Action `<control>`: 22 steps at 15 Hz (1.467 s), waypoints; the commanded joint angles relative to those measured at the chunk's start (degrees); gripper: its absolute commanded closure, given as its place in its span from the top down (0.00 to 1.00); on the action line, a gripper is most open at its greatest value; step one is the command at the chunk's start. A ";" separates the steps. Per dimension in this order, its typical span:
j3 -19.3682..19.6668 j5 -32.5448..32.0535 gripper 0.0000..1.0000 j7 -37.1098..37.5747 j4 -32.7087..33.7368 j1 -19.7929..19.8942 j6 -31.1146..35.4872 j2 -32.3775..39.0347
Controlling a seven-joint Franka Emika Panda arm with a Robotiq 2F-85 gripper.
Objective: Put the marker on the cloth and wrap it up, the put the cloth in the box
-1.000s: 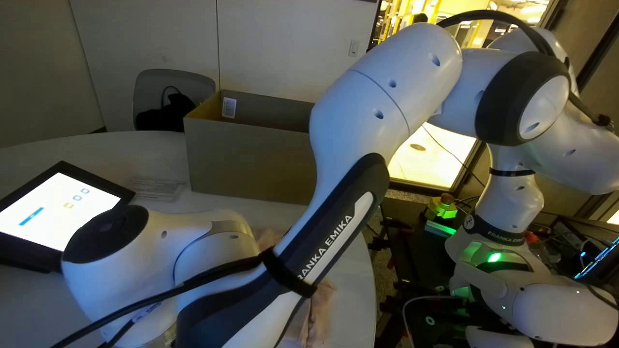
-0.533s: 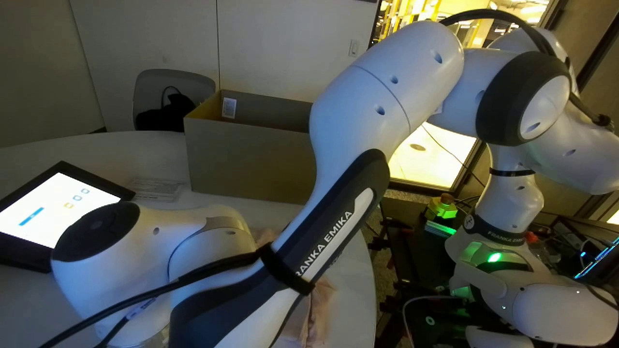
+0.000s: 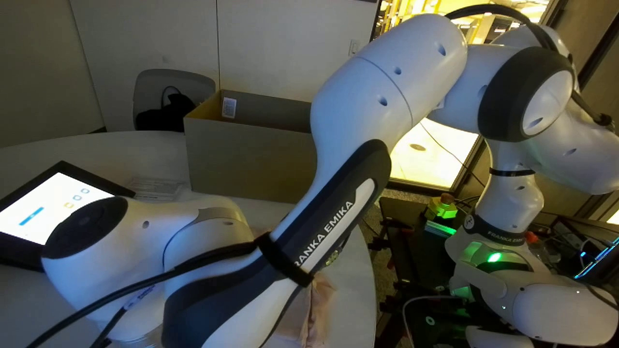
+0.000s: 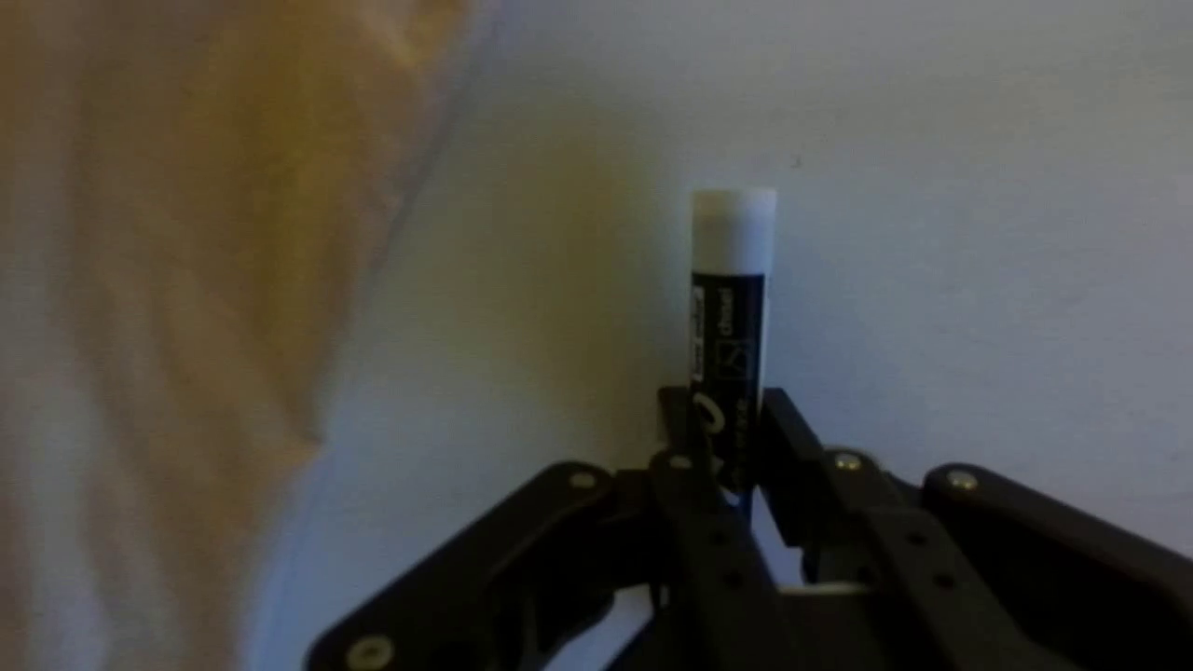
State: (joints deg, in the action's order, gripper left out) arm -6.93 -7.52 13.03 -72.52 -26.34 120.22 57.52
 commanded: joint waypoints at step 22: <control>13.66 -13.08 0.09 14.11 -29.37 3.51 15.00 -15.73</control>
State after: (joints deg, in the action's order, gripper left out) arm 5.66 -18.29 24.94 -100.42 -22.45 133.41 41.95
